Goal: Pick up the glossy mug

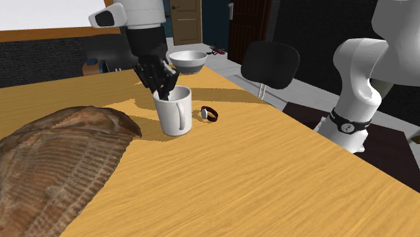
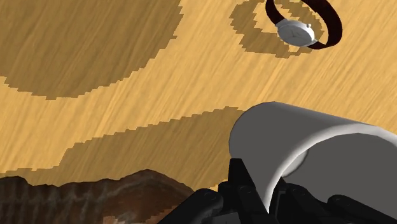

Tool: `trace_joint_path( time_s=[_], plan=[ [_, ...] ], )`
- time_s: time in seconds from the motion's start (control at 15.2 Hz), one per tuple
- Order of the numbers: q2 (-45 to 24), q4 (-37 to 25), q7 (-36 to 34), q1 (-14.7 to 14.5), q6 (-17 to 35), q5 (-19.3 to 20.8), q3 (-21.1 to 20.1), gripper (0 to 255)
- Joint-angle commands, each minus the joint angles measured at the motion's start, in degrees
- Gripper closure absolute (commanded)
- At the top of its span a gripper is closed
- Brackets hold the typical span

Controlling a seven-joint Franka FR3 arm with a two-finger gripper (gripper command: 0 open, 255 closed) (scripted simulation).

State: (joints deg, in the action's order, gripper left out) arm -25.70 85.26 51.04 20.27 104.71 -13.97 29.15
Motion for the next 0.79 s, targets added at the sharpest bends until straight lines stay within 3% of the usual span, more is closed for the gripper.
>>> trace_joint_path(
  time_s=[0.0, 0.73],
  plan=[
    [0.2, -1.2, -0.1, 0.1, -1.4, 0.2, 0.1, 255],
    [0.6, -7.8, -0.8, 0.8, -8.2, 0.6, 0.4, 255]
  ],
)
